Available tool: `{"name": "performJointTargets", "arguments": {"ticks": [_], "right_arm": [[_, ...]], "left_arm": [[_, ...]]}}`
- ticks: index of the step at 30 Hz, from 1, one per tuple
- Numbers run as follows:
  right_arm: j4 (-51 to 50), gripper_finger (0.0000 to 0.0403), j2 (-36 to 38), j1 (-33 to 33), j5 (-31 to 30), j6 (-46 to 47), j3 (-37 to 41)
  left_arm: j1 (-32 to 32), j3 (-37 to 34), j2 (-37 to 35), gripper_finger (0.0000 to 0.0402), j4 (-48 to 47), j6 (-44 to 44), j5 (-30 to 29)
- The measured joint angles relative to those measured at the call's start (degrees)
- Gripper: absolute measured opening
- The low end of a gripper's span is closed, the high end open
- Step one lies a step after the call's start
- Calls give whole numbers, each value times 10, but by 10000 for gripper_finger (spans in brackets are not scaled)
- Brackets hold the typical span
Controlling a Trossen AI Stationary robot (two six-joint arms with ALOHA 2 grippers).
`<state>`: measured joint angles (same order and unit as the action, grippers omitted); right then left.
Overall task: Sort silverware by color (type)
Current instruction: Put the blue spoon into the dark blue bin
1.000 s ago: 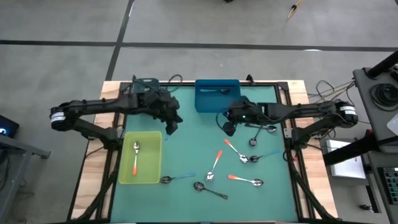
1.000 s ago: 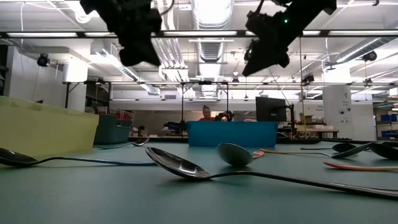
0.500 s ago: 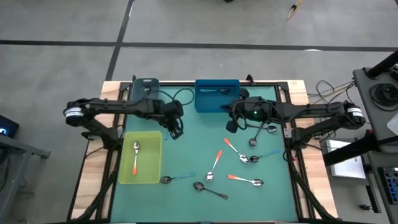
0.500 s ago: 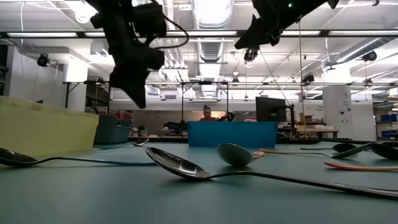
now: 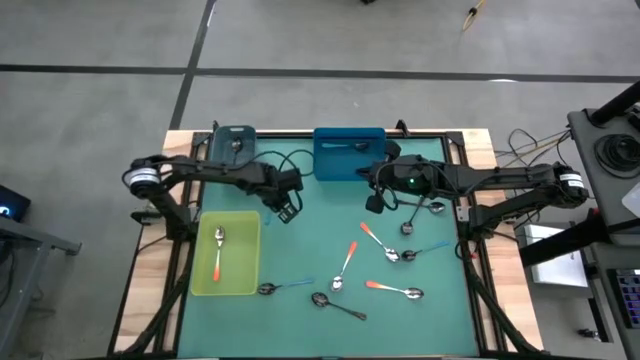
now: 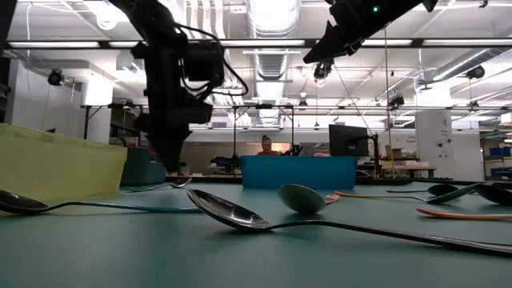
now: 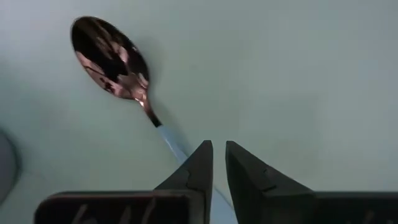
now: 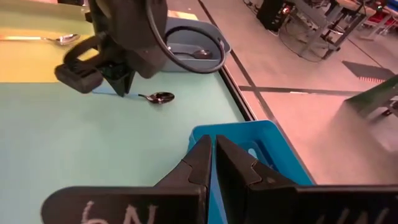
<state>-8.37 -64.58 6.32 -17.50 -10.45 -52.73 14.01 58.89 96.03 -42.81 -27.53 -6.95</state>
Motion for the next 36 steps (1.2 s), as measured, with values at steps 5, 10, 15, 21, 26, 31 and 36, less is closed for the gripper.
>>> {"name": "performJointTargets", "arguments": {"ticks": [5,10,15,21,26,31,36], "right_arm": [[0,13,0,4,0,-3,0],[0,13,0,15,0,-1,0],[0,13,0,24,-1,-1,6],[2,13,0,42,-1,-1,16],[5,13,0,57,-1,7,23],[5,13,0,64,-1,14,23],[6,13,0,64,0,14,23]], "left_arm": [[15,-1,12,62,-1,6,-28],[21,-2,11,87,0,7,-63],[24,-5,13,97,11,9,-66],[24,-7,22,98,18,-1,-66],[24,-17,22,98,17,-6,-66],[24,-23,22,98,22,-6,-71],[24,-32,22,98,48,-6,-74]]}}
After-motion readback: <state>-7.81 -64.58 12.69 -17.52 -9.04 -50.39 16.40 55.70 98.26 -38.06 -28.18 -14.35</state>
